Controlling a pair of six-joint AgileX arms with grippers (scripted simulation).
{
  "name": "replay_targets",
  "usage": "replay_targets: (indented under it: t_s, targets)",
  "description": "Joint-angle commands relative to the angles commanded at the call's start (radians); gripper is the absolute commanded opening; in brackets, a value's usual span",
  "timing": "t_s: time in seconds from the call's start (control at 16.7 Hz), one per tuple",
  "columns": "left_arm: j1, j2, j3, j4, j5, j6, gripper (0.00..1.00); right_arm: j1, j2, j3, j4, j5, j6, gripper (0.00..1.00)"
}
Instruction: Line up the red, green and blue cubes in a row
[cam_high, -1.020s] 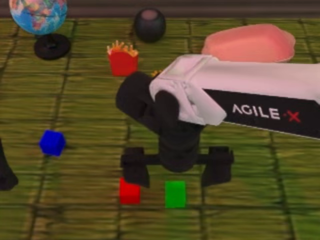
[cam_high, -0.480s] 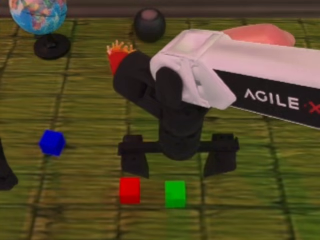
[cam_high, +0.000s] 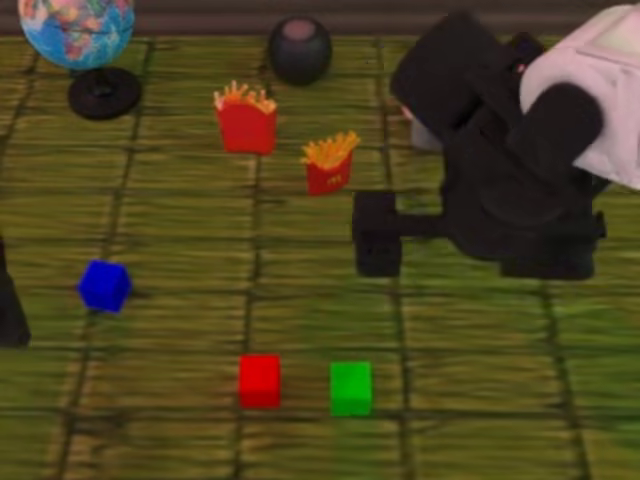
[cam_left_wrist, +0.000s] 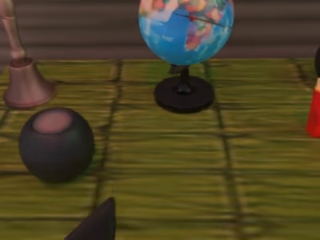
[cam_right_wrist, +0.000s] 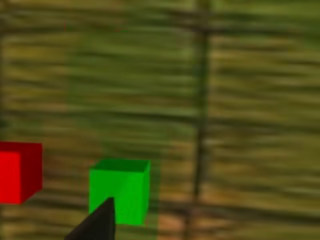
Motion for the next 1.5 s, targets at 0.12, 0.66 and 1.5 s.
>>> replay_targets:
  t_s: [0.12,0.66,1.5]
  targets:
    - [-0.014,0.171,0.124,-0.091,-0.001,0.007,1.0,-0.075,-0.189,-0.138,0.087,0.028,-0.08,1.0]
    - [-0.088,1.038,0.707,-0.56,-0.003,0.044,1.0,-0.47,-1.136,-0.91,0.568,0.037,-0.475,1.0]
    - [-0.145,1.601,1.147,-0.873,0.0,0.069,1.0,-0.72,-1.661,-1.377,0.998,-0.113,-0.703,1.0]
